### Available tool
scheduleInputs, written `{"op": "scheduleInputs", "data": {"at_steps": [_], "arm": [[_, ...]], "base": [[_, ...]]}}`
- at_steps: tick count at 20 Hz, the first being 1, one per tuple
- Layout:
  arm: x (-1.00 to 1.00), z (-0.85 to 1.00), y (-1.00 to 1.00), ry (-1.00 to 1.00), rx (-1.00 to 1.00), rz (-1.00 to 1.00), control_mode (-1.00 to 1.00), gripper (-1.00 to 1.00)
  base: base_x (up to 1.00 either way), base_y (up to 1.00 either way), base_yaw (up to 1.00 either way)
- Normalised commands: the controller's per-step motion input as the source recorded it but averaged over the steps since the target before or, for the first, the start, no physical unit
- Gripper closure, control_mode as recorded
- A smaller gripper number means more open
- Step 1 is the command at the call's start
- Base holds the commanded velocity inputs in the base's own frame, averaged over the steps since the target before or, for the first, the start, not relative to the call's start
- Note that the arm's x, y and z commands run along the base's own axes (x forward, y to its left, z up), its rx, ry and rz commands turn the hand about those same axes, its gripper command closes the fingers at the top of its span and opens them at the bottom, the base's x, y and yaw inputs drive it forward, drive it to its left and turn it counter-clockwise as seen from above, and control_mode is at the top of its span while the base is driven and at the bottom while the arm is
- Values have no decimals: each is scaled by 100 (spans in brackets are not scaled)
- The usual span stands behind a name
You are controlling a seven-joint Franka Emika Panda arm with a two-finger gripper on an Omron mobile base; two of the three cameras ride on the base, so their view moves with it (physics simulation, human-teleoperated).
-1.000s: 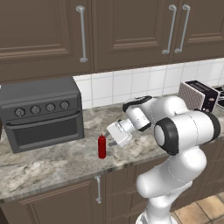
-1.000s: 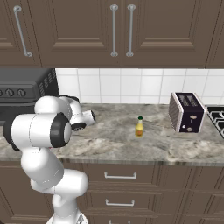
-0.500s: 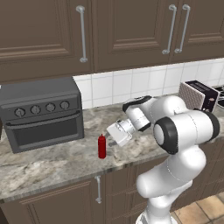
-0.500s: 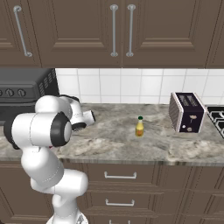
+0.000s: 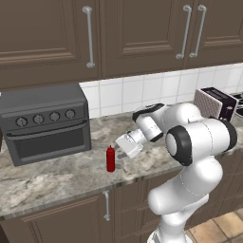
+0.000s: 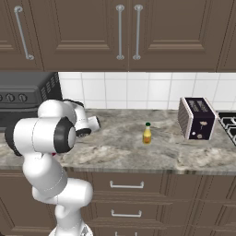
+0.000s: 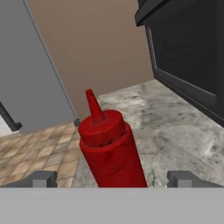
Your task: Place the mustard and ketchup from the counter to the top shelf of the fridge. If the existing items in the fridge are on the top shelf, move them to other shelves.
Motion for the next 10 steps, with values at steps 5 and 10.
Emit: {"op": "scheduleInputs", "data": {"at_steps": [5, 10], "arm": [[-2, 0, 3, 0, 0, 2, -100, -100], [0, 0, 8, 0, 0, 0, -100, -100]], "base": [[0, 0, 0], [0, 0, 0]]}}
